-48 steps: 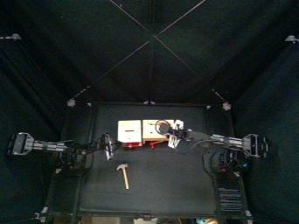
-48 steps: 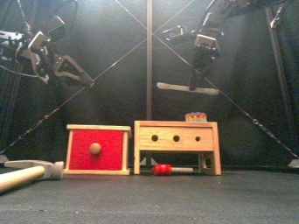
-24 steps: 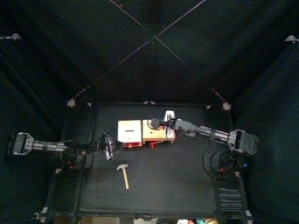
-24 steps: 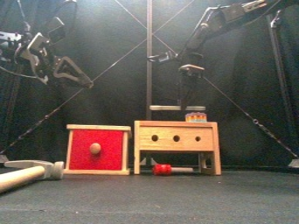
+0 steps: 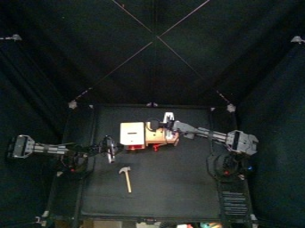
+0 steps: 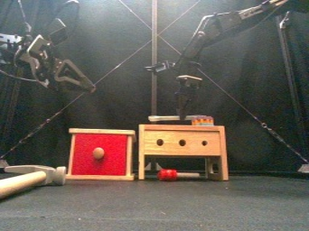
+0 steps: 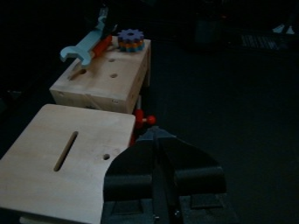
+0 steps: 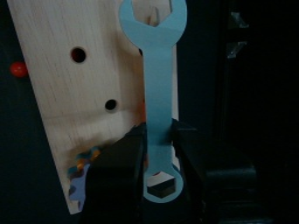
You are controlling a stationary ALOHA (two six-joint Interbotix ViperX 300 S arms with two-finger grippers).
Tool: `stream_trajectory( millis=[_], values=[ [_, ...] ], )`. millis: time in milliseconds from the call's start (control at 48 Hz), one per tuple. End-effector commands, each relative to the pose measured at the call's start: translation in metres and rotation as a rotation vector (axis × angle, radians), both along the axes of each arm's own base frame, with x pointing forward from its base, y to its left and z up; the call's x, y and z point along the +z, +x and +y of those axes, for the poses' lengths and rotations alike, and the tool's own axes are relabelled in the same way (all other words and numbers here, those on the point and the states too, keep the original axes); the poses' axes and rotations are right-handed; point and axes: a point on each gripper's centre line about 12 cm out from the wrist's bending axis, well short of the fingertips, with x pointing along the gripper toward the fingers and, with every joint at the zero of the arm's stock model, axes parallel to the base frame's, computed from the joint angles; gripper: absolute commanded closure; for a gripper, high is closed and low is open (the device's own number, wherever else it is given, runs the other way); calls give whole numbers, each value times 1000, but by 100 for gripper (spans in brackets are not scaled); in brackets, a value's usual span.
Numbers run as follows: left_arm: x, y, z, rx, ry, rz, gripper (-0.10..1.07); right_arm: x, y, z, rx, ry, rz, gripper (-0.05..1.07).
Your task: Place wrench on top of bench
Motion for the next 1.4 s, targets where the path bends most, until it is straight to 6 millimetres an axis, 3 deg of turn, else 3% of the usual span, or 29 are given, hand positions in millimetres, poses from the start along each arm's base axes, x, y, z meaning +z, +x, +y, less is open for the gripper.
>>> stream_trajectory(
  millis=[0, 646, 1083, 1375],
  values=[
    [6, 3, 1, 2, 7, -17, 58, 18, 4, 2, 10, -15, -53, 47],
    [6, 3, 1, 2, 7, -17, 58, 16, 9, 1, 15, -19, -59, 39],
    [6, 2, 1, 2, 7, -18, 58, 16, 10, 2, 21, -29, -55, 25],
    [6, 3, 1, 2, 7, -17, 58, 21, 11, 0, 26, -61, -55, 25]
  ],
)
